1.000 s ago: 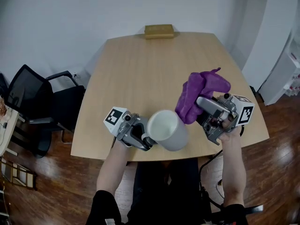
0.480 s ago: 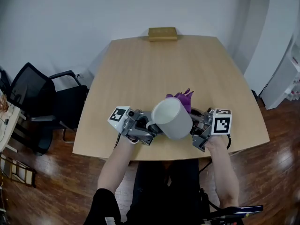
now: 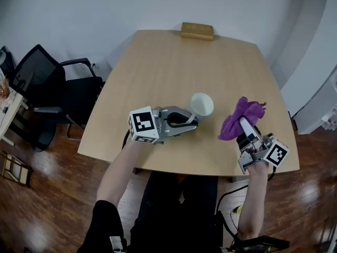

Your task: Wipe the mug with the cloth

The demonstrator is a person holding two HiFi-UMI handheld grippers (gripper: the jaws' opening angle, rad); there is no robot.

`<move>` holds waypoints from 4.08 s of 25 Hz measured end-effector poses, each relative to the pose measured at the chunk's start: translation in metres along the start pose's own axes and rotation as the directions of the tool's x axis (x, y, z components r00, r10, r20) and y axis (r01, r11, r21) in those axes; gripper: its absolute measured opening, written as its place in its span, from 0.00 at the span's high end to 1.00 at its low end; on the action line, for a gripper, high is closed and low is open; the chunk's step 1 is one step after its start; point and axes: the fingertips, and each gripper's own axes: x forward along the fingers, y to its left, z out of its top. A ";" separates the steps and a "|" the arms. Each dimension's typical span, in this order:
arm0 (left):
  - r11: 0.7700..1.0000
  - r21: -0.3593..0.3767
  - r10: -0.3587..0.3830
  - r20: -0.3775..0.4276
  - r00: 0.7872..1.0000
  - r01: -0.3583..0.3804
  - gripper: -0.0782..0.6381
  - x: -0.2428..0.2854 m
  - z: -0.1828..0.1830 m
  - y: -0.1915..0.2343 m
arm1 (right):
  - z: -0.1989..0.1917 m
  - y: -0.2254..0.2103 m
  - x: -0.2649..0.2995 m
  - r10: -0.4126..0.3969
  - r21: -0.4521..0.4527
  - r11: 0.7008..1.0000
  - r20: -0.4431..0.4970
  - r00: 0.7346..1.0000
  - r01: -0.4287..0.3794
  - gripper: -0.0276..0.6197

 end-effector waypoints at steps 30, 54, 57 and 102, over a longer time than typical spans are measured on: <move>0.978 -0.018 0.186 -0.389 0.902 -0.209 0.69 -0.057 -0.078 0.045 | -0.026 -0.035 0.010 -0.085 -0.038 0.996 -0.121 0.989 0.081 0.82; 0.997 -0.070 -0.006 -0.304 0.953 -0.016 0.74 0.017 -0.056 -0.010 | -0.024 -0.015 0.003 -0.051 -0.035 0.998 -0.095 0.994 0.048 0.82; 0.999 -0.048 -0.032 -0.279 0.960 0.020 0.75 -0.011 -0.050 -0.020 | -0.025 -0.013 -0.005 -0.065 -0.046 0.997 -0.099 0.993 0.060 0.82; 0.987 -0.157 -0.046 -0.191 0.981 0.016 0.53 -0.008 -0.062 0.057 | -0.055 -0.051 0.064 -0.225 0.058 0.970 -0.136 0.965 0.234 0.82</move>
